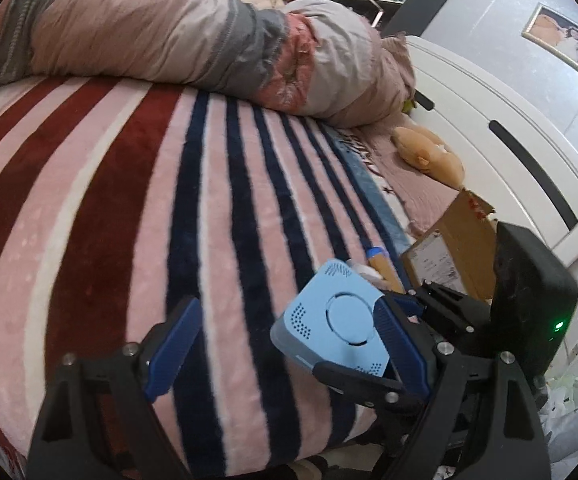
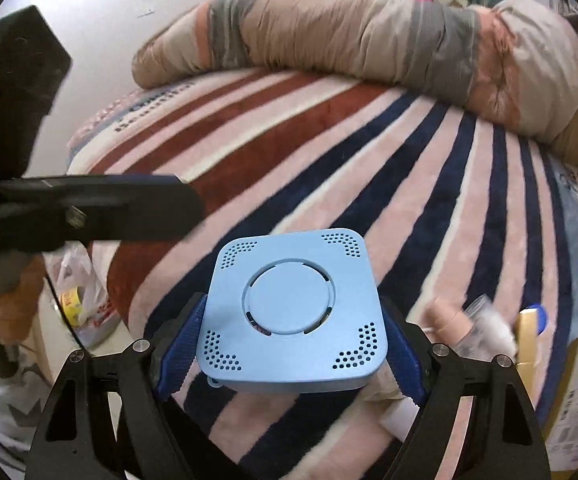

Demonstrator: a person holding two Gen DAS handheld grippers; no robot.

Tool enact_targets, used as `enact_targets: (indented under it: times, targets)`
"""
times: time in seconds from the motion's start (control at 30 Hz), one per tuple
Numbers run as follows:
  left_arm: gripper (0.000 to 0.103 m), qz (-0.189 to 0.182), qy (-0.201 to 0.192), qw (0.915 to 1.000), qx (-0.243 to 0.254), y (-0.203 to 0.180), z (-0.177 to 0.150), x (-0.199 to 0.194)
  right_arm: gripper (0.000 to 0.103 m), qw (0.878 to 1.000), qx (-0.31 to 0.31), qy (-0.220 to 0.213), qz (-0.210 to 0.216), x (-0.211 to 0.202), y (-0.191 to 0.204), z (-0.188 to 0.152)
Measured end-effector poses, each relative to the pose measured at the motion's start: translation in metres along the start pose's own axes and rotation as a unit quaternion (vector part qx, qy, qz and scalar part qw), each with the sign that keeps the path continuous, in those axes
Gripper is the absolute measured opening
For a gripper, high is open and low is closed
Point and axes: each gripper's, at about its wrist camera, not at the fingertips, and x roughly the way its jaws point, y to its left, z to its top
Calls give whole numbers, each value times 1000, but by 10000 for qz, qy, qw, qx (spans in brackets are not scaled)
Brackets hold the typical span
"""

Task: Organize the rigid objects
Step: 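Lift the blue case and carry it toward the cardboard box, then lower the blue case into the box and open the right gripper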

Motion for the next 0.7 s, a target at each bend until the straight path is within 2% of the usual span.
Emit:
enact_targets:
  times: [0.23,0.33,0.4,0.43,0.5,0.6,0.7]
  targets:
    - [86,-1072,-28,9941,147,-40,21,-1,80,9942,-144,-1058,114,-59,-9,13]
    - [78,-1454,-117,9887,352,-70,33,-4,80,9887,-169,-1488,71,-88,-17,15]
    - [67,-1522,-184,9868,521,-89,41,-6,80,9851,-146,-1711,-47,-107,-24,15]
    - [64,-1465,-254,9867,651,-102,45,-7,80,9837,-140,-1787,-109,-113,-27,16]
    - [50,-1344,-372,9860,911,-126,52,-8,80,9800,-125,-1965,-274,-132,-36,12]
    - [38,-1373,-471,9804,1334,-163,60,-5,79,9782,11,-2020,-489,-157,-54,6]
    - [34,-1465,-479,9737,1677,-198,66,2,79,9767,227,-2027,-660,-181,-78,-5]
